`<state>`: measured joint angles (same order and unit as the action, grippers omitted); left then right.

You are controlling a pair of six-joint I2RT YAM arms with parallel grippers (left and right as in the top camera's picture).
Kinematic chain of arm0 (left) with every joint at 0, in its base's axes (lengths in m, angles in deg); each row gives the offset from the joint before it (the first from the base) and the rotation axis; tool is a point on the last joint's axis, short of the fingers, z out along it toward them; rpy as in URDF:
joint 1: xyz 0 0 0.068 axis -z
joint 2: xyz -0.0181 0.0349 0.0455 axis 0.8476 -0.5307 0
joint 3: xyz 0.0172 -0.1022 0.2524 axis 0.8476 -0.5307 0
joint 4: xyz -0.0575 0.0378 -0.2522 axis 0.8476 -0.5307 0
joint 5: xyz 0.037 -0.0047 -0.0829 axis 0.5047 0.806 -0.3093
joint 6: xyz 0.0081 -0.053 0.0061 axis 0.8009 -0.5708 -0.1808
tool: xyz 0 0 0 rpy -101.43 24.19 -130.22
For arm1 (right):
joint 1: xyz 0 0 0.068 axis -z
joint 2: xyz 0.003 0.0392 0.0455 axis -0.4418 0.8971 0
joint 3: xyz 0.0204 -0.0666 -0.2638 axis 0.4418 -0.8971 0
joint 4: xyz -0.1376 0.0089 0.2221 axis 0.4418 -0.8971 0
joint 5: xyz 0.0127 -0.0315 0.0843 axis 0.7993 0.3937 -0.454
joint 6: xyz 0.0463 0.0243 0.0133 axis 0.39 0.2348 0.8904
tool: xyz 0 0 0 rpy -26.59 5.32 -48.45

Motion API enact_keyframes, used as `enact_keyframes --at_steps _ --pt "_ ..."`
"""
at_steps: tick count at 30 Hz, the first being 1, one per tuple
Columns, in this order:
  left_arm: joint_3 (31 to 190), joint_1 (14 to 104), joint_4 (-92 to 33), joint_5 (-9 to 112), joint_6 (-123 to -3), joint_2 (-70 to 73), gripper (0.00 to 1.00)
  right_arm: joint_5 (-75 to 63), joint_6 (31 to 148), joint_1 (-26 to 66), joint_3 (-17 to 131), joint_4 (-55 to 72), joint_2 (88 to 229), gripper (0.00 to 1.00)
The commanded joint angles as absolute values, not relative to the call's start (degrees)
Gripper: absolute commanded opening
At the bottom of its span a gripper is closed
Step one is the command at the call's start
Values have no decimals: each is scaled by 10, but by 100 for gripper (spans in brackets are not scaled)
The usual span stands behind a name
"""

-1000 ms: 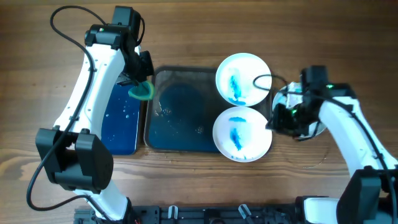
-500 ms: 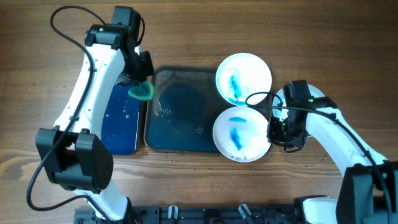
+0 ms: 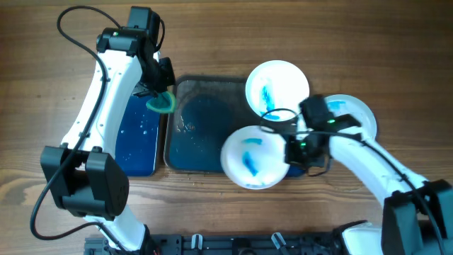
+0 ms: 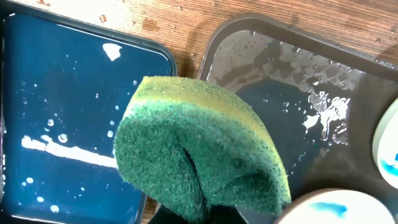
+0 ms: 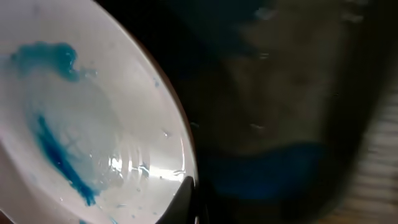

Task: Clean dirty plates on tray and stack at the side
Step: 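Grasp the lower-right stained plate rim with the right gripper, then scrub the held plate with the sponge in the left gripper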

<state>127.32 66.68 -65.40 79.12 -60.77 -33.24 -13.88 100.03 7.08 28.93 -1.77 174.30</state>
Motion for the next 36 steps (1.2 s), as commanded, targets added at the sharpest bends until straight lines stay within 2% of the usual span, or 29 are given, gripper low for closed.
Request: enact_keyframes --at_steps 1,7,15,21,24,27,32,36 --pt "1283 669 -648 784 -596 -321 4 -157 1135 4 291 55 1744 4" --pt "1283 669 -645 784 -597 -321 4 -35 1282 -85 291 199 1750 4" --pt "1283 669 -644 784 -597 -321 4 -12 1300 -112 292 284 1832 4" --pt "1282 669 -640 784 -597 -321 4 -19 1209 -99 364 228 1876 25" --pt "1277 669 -639 784 -601 -321 4 -28 1164 -84 396 203 1903 28" --pt "1258 669 -637 781 -618 -321 4 -43 1126 -70 416 200 1943 27" --pt "1206 669 -599 718 -629 -321 4 -54 1129 -65 416 205 1964 4" --pt "1142 678 -538 649 -629 -321 4 -56 1143 -65 416 205 1964 4"
